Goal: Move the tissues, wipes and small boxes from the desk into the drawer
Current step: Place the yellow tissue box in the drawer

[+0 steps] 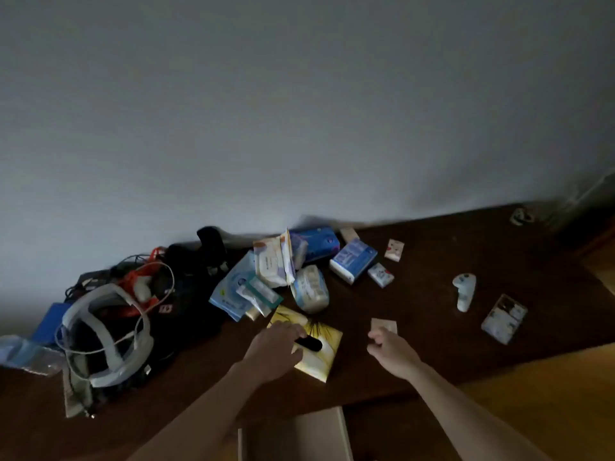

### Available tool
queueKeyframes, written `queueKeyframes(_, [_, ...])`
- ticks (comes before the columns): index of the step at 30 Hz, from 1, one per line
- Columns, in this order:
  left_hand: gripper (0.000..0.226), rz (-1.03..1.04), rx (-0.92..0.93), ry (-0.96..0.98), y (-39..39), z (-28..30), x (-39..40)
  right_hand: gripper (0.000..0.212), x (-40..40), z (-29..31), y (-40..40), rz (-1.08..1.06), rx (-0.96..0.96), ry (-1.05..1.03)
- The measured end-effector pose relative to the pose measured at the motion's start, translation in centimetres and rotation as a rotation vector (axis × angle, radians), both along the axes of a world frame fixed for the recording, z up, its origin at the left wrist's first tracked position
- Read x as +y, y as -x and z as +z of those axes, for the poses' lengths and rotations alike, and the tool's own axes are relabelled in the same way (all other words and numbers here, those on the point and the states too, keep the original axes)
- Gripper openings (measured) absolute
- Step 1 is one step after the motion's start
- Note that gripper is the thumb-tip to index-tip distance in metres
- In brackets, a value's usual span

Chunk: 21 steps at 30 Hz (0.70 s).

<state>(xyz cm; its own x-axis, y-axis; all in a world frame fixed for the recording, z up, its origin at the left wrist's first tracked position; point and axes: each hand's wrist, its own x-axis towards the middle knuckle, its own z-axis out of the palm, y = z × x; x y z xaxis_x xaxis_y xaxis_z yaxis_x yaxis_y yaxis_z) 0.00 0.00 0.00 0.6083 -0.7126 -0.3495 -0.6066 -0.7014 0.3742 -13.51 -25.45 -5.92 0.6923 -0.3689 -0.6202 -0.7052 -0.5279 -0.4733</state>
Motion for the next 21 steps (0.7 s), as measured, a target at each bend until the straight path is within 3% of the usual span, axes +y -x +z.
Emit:
queueKeyframes(3, [0.060, -0.270, -0.081, -0.260, -0.9, -4.8, -2.8, 0.065, -1.6, -3.7, -1.9, 0.059, 0.066, 0.117])
queueKeyframes(6, [0.078, -0.314, -0.126, -0.433, 0.4, -9.8, -2.5, 0.082, -2.9, -7.6, -2.9, 0.089, 0.152, 0.249])
queueKeyframes(9, [0.073, -0.283, -0.258, -0.442, 1.5, -13.4, -2.2, 0.083, -4.2, -11.7, -2.6, 0.065, 0.209, 0.252])
queueKeyframes(12, [0.062, -0.351, -0.338, -0.433, 0.9, -15.1, -2.3, 0.071, -3.7, -14.2, -1.0, 0.137, 0.044, 0.481])
queueKeyframes(16, [0.067, -0.247, -0.249, -0.352, 2.2, -16.0, -1.1, 0.077, -1.2, -15.0, 2.1, 0.177, -0.043, 0.523])
queueKeyframes(21, [0.075, 0.093, 0.101, -0.242, 9.4, -15.6, 3.6, 0.084, 5.1, -14.2, 7.4, 0.096, -0.070, 0.265])
